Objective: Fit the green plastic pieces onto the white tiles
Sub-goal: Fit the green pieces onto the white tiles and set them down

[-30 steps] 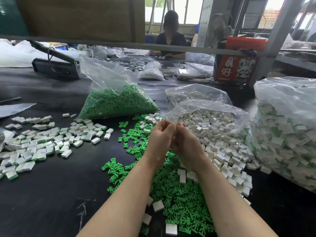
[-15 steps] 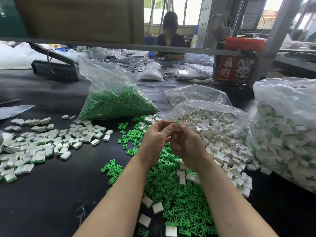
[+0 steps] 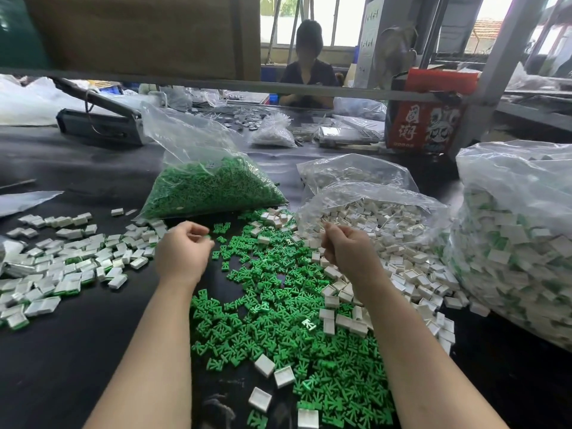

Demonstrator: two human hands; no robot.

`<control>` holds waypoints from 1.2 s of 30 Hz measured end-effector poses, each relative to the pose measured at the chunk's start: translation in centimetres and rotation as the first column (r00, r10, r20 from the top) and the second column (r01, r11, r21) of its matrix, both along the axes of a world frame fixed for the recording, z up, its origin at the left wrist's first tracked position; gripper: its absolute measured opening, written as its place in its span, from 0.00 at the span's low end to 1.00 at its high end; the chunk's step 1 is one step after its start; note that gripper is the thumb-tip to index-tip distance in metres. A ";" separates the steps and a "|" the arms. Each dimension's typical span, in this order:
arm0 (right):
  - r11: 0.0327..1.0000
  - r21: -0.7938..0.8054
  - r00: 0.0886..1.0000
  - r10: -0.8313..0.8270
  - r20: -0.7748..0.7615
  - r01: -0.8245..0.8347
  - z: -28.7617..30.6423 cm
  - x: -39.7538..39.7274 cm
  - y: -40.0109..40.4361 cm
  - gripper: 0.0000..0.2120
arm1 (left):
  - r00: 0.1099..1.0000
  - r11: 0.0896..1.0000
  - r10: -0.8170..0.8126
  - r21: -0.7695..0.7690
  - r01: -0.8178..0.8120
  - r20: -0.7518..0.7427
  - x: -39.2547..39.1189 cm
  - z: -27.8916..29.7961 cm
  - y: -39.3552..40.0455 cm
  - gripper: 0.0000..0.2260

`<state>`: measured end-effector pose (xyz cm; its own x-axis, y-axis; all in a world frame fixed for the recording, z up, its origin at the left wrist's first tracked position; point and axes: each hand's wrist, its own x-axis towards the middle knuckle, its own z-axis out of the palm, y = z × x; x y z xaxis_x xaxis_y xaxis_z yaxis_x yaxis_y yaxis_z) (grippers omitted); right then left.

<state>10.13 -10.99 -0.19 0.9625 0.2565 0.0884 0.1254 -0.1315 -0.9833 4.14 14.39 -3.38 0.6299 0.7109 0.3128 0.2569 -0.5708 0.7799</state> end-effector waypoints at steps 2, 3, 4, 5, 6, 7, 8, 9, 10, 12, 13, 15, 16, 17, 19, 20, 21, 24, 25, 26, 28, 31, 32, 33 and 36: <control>0.995 -0.082 0.998 -0.046 0.040 0.049 -0.2 0.3 0.0 0.19 | 0.994 0.995 0.090 0.038 -0.088 -0.059 -0.3 -0.5 0.8 0.04; 0.990 -0.118 0.996 -0.068 0.061 0.075 -0.3 0.4 -0.1 0.19 | 0.989 0.991 0.125 0.056 -0.121 -0.080 -0.3 -0.7 0.9 0.04; 0.985 -0.141 0.993 -0.085 0.078 0.095 -0.4 0.5 -0.1 0.19 | 0.984 0.987 0.151 0.073 -0.144 -0.096 -0.3 -0.9 1.0 0.05; 0.982 -0.154 0.991 -0.098 0.090 0.111 -0.5 0.6 -0.2 0.19 | 0.980 0.983 0.169 0.089 -0.159 -0.108 -0.3 -1.0 1.0 0.06; 0.978 -0.169 0.989 -0.108 0.106 0.125 -0.6 0.7 -0.2 0.19 | 0.976 0.979 0.186 0.104 -0.174 -0.118 -0.3 -1.0 1.0 0.08; 0.970 -0.197 0.984 -0.119 0.129 0.143 -0.7 0.8 -0.3 0.18 | 0.970 0.974 0.207 0.122 -0.191 -0.130 -0.4 -1.0 1.0 0.08; 0.955 -0.244 0.978 -0.129 0.166 0.167 -0.9 0.9 -0.5 0.17 | 0.962 0.968 0.230 0.140 -0.210 -0.144 -0.5 -1.0 1.0 0.09; 0.931 -0.306 0.968 -0.136 0.212 0.198 -1.0 1.0 -0.6 0.16 | 0.956 0.962 0.248 0.155 -0.224 -0.155 -0.5 -1.0 1.1 0.09; 0.900 -0.371 0.956 -0.137 0.260 0.230 -1.1 1.1 -0.7 0.14 | 0.952 0.959 0.258 0.168 -0.230 -0.165 -0.6 -0.9 1.1 0.10; 0.829 -0.485 0.937 -0.122 0.328 0.278 -1.2 1.2 -0.9 0.09 | 0.948 0.955 0.262 0.187 -0.228 -0.181 -0.7 -0.8 1.0 0.11; 0.780 -0.546 0.928 -0.114 0.355 0.305 -1.2 1.2 -1.0 0.07 | 0.946 0.954 0.262 0.201 -0.223 -0.192 -0.7 -0.7 0.9 0.12; 0.654 -0.662 0.907 -0.089 0.413 0.366 -1.3 1.1 -1.0 0.09 | 0.929 0.939 0.281 0.269 -0.214 -0.240 -0.7 -0.3 0.6 0.13; 0.607 -0.695 0.899 -0.076 0.431 0.385 -1.4 1.1 -1.0 0.09 | 0.920 0.927 0.295 0.311 -0.210 -0.259 -0.6 -0.1 0.4 0.13; 0.578 -0.714 0.895 -0.065 0.442 0.395 -1.4 1.1 -1.0 0.10 | 0.919 0.920 0.297 0.336 -0.202 -0.259 -0.5 0.0 0.2 0.12; 0.559 -0.730 0.892 -0.041 0.451 0.394 -1.5 1.1 -1.0 0.10 | 0.944 0.936 0.239 0.314 -0.161 -0.227 -0.2 0.4 -0.2 0.10; 0.553 -0.738 0.892 -0.022 0.451 0.387 -1.5 1.1 -0.9 0.10 | 0.960 0.951 0.184 0.285 -0.119 -0.213 0.0 0.5 -0.5 0.09; 0.542 -0.752 0.895 0.000 0.445 0.374 -1.6 1.2 -0.9 0.10 | 0.972 0.964 0.116 0.261 -0.060 -0.204 0.2 0.6 -1.0 0.08; 0.499 -0.800 0.909 0.055 0.412 0.332 -2.0 1.4 -0.8 0.11 | 0.977 0.972 -0.081 0.202 0.121 -0.198 1.0 0.7 -2.5 0.07; 0.491 -0.806 0.910 0.062 0.410 0.329 -2.1 1.4 -0.8 0.11 | 0.972 0.970 -0.128 0.180 0.164 -0.197 1.2 0.7 -3.0 0.07; 0.488 -0.808 0.909 0.066 0.412 0.331 -2.2 1.5 -0.8 0.11 | 0.965 0.967 -0.160 0.165 0.195 -0.206 1.4 0.6 -3.4 0.08; 0.489 -0.804 0.904 0.070 0.422 0.338 -2.2 1.6 -0.8 0.11 | 0.945 0.960 -0.162 0.174 0.218 -0.285 1.9 0.3 -3.9 0.11; 0.495 -0.794 0.896 0.067 0.439 0.352 -2.2 1.5 -0.8 0.10 | 0.873 0.972 -0.151 0.093 0.217 -0.464 2.4 -0.2 -4.6 0.19; 0.499 -0.789 0.892 0.065 0.448 0.359 -2.2 1.5 -0.8 0.10 | 0.846 0.974 -0.175 0.033 0.222 -0.504 2.5 -0.2 -4.9 0.21; 0.507 -0.781 0.888 0.064 0.456 0.365 -2.3 1.5 -0.7 0.10 | 0.816 0.972 -0.200 -0.008 0.233 -0.542 2.6 -0.3 -5.3 0.23; 0.592 -0.733 0.888 0.061 0.456 0.335 -2.2 1.3 -0.6 0.09 | 0.750 0.952 -0.283 -0.079 0.296 -0.597 2.7 0.1 -6.7 0.26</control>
<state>11.46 -11.59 -2.39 0.9131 0.2813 0.2953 0.3762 -0.8604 -0.3437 6.85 7.66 -3.25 0.8678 0.4619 -0.1832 0.4851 -0.7073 0.5142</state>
